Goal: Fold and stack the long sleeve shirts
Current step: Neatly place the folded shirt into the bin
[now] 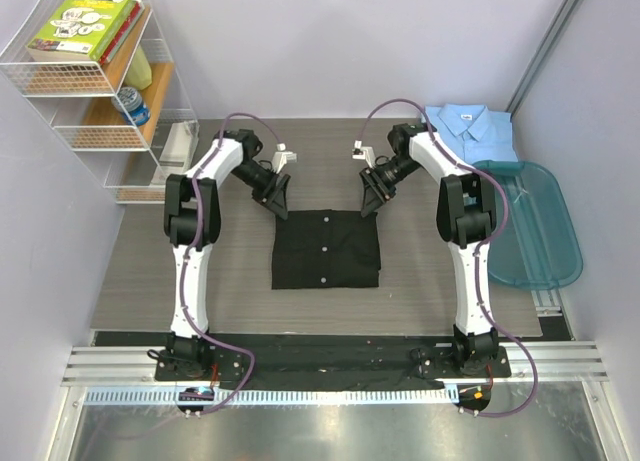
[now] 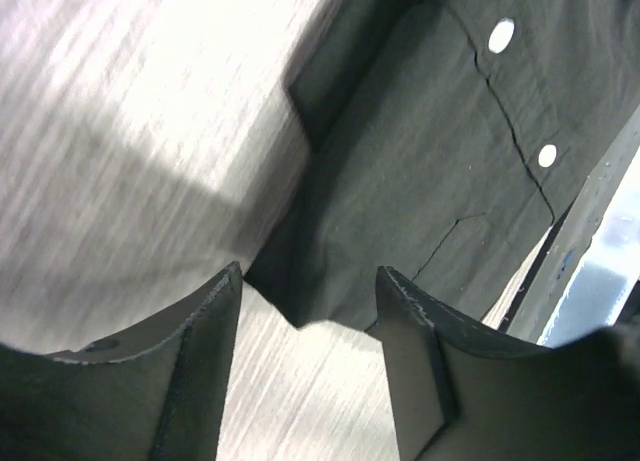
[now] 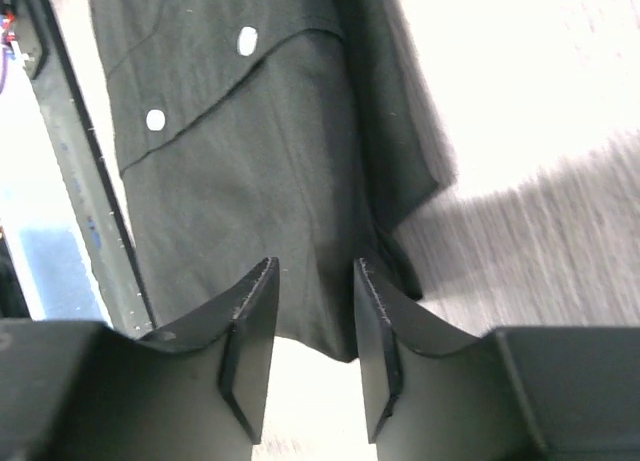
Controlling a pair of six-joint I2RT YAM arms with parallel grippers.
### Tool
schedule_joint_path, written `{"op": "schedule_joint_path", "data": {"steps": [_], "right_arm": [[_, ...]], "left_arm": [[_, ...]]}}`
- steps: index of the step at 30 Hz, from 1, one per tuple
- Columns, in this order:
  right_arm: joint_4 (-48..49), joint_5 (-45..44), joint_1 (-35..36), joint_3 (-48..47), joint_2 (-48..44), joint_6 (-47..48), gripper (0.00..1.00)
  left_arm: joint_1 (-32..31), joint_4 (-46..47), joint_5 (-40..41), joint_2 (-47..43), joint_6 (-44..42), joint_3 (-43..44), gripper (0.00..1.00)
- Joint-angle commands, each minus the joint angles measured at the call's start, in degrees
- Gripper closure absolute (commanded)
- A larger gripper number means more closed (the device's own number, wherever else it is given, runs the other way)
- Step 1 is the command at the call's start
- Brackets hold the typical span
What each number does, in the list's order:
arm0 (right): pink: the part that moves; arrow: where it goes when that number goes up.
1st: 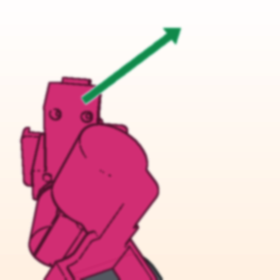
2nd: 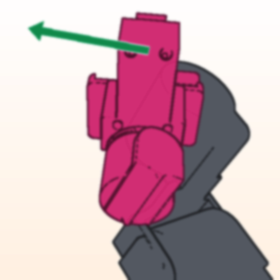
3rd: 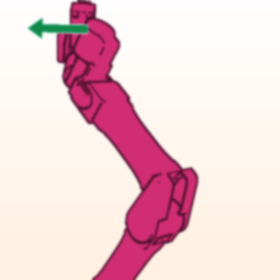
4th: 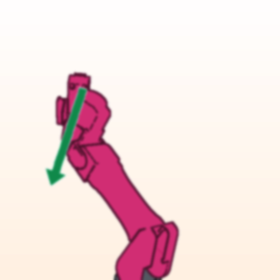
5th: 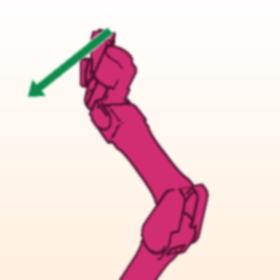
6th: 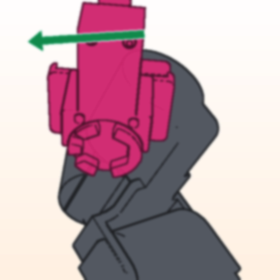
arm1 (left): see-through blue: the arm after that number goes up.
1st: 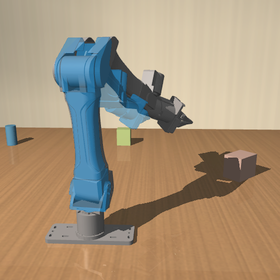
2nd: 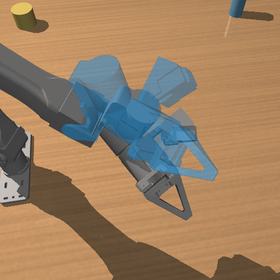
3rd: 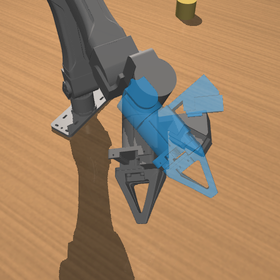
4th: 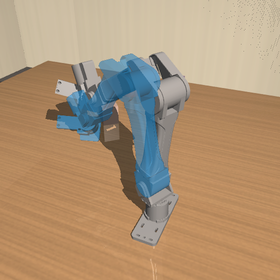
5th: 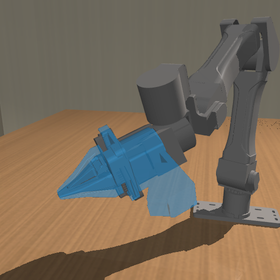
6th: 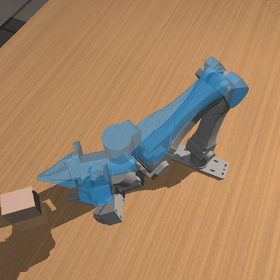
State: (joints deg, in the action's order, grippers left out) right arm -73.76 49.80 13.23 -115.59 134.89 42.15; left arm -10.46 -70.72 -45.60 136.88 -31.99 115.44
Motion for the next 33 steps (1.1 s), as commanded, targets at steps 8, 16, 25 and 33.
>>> {"op": "schedule_joint_path", "data": {"steps": [8,16,25,33], "right_arm": [[8.27,-3.39,-0.05,2.74,-3.40,-3.74,0.99],[17.24,-3.14,-2.06,2.11,-2.43,-19.28,0.60],[37.09,0.22,-12.00,33.62,-26.74,-44.15,0.56],[47.57,-7.44,-11.21,50.72,-32.68,-49.27,0.68]], "left_arm": [[0.61,2.78,2.36,-3.90,0.44,-1.10,0.79],[2.28,5.94,3.24,-3.63,4.13,-2.67,0.93],[1.50,15.78,-3.88,-18.05,4.30,-6.74,0.25],[-12.02,24.48,2.08,-10.25,7.73,1.80,0.24]]}}
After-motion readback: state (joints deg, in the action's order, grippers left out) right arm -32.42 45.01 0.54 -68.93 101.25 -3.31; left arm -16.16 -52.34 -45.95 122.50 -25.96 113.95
